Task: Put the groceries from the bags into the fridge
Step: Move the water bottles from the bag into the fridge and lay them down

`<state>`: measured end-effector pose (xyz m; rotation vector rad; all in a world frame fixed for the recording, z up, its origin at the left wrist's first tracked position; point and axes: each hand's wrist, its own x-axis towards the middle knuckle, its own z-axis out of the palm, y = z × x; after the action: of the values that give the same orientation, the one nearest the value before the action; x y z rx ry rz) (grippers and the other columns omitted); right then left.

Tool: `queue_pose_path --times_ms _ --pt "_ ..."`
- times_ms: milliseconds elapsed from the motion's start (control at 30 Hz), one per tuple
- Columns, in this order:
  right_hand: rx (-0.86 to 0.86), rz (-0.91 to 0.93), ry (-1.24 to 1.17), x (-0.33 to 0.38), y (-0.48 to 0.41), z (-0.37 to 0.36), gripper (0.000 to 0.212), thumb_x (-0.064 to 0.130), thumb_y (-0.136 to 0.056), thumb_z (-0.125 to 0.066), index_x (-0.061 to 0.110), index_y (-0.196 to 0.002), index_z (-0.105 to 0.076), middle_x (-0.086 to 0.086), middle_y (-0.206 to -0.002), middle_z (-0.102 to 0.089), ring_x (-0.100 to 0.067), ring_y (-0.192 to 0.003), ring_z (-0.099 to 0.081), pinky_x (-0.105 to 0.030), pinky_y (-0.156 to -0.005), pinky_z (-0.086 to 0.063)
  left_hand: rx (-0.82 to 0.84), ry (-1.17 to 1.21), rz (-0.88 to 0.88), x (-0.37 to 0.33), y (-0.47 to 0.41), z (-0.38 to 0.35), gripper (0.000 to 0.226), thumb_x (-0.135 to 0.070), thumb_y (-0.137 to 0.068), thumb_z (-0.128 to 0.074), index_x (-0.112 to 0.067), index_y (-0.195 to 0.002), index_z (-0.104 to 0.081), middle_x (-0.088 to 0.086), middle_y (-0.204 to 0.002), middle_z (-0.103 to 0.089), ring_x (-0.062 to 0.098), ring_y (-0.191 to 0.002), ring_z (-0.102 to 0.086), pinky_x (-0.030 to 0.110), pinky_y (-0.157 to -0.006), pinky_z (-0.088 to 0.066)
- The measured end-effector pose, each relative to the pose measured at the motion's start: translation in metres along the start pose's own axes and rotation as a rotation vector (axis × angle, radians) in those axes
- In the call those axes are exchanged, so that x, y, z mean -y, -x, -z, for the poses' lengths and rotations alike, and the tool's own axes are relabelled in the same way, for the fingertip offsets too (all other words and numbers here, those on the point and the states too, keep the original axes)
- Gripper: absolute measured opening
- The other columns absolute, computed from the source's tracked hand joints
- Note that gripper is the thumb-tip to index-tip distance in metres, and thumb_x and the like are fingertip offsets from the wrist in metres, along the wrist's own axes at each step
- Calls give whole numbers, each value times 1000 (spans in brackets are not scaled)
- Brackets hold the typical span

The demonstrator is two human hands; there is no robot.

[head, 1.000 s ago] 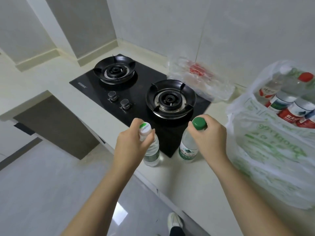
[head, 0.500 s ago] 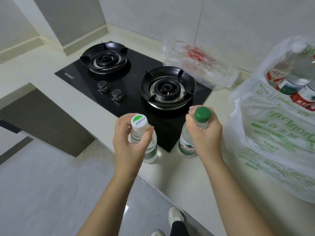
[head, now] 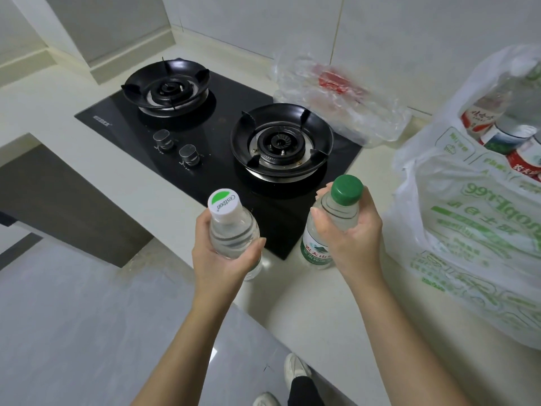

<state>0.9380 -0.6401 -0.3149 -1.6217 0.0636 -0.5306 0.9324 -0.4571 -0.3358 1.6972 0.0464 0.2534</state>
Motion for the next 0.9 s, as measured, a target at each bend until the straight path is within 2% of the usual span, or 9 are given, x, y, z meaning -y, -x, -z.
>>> queue_pose_path --times_ms 133,267,367,433,533,667,900 --pt "18 -41 21 -6 4 5 49 34 -64 -75 15 -106 -58 8 -94 -66 -10 -86 -64 -17 -81 -48 8 -38 37 11 5 1 73 -36 -60 -81 -26 -123 -48 -4 -113 -62 14 -105 -62 24 -87 -51" --pt "43 -148 26 -25 15 9 62 32 -59 -81 19 -114 -55 6 -100 -66 -11 -94 -65 -19 -81 -51 8 -80 85 28 20 5 57 -8 -70 -84 -33 -112 -55 -17 -102 -67 3 -98 -64 17 -81 -49" --pt "112 -288 76 -47 29 16 50 16 -66 -85 20 -108 -59 11 -94 -70 -6 -88 -67 -21 -76 -51 88 -125 113 40 23 15 53 -6 -71 -83 -28 -113 -59 -20 -105 -68 1 -104 -63 20 -88 -49" --pt "147 -324 117 -60 38 24 45 8 -71 -84 28 -104 -60 14 -96 -70 -4 -92 -67 -23 -79 -51 127 -175 105 45 24 21 51 -8 -71 -83 -24 -114 -61 -25 -104 -68 -3 -104 -61 14 -92 -46" --pt "145 -301 172 -68 43 28 46 9 -72 -82 33 -104 -60 16 -102 -69 -7 -101 -65 -26 -86 -51 135 -209 102 50 23 22 49 -12 -70 -84 -19 -115 -63 -24 -104 -69 -5 -105 -61 7 -92 -41" --pt "135 -289 176 -70 41 22 46 10 -72 -81 35 -104 -60 16 -103 -69 -7 -102 -65 -28 -88 -51 123 -209 96 53 21 17 50 -11 -71 -85 -16 -116 -63 -18 -107 -70 -5 -105 -61 7 -93 -41" --pt "142 -292 188 -74 40 20 49 6 -74 -80 38 -104 -58 20 -104 -69 -3 -103 -64 -24 -88 -49 129 -201 93 60 16 12 55 -16 -72 -85 -16 -121 -61 -12 -114 -68 3 -111 -61 17 -101 -43"
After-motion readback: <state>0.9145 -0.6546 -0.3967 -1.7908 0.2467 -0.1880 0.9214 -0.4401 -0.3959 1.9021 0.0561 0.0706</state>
